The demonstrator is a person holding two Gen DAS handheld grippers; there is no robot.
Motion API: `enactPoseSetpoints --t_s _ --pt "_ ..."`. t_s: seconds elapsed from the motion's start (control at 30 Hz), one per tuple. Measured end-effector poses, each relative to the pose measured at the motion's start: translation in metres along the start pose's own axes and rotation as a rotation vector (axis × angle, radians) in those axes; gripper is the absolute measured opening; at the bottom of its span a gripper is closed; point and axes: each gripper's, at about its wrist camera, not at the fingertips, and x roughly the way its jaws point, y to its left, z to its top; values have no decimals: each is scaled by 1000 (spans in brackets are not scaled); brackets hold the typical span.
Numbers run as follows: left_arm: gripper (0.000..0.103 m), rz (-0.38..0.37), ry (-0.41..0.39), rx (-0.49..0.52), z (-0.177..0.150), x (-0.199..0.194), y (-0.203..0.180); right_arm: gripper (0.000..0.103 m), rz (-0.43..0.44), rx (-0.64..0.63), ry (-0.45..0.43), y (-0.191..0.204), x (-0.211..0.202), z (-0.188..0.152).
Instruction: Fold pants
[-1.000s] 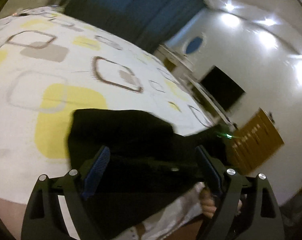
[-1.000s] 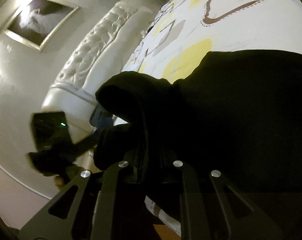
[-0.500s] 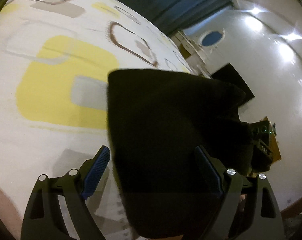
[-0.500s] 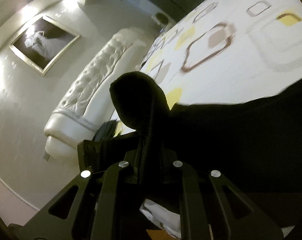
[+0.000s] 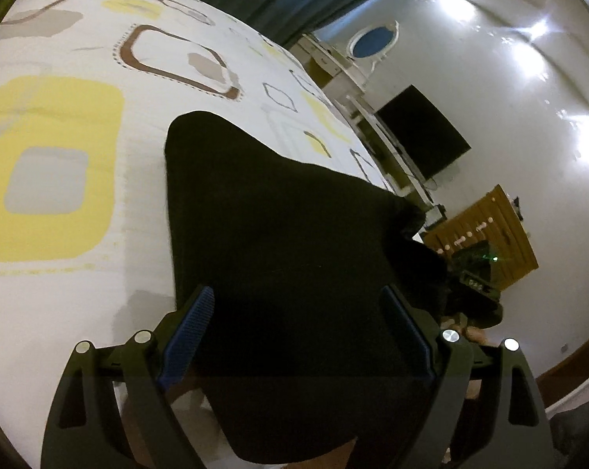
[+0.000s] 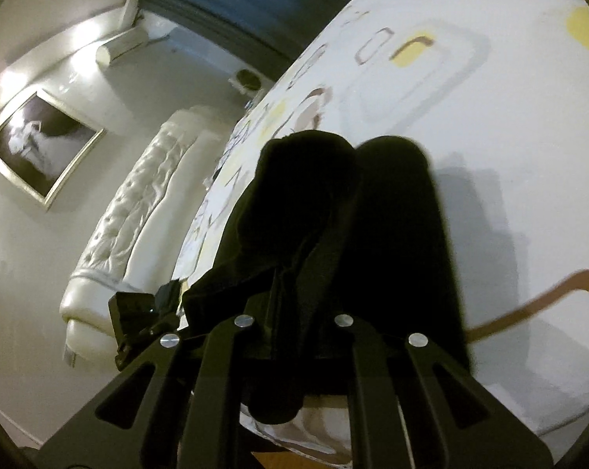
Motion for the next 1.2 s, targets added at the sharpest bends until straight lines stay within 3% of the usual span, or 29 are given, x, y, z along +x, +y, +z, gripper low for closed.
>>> enactPoseSetpoints --t_s 0.37,0.47,0.5,0.53,0.57,0.67,0.8,1.0,1.07,1.1,1.13,1.2 --pt "86 -8 16 15 -7 16 -11 11 -16 96 -8 -41 -17 -4" --pt "86 -15 17 9 -6 16 -11 15 -42 130 -46 -48 -33 -3" --pt "86 -16 16 7 -6 16 -11 23 -55 125 -62 -47 -40 -2" --pt "86 -16 16 5 -8 15 -11 38 -88 102 -88 -42 -48 -2" --pt "86 -15 17 3 -7 16 -11 42 -112 73 -103 -36 -54 -2" --pt "86 -17 15 -3 -7 16 -10 45 -109 -28 -114 -6 -61 -2" --pt "86 -15 14 -5 -8 17 -10 59 -109 -150 -41 28 -44 -7" --pt "86 -1 18 0 -8 17 -12 66 -272 -328 17 59 -3 -24" --pt "86 5 18 5 -8 17 -13 50 -319 -349 20 57 1 -27" --pt "86 9 18 7 -9 17 -13 19 -343 -352 26 55 3 -28" --pt "86 14 18 9 -9 18 -14 8 -348 -341 26 51 3 -28" --pt "86 30 15 15 -9 18 -17 8 -327 -297 11 41 -1 -25"
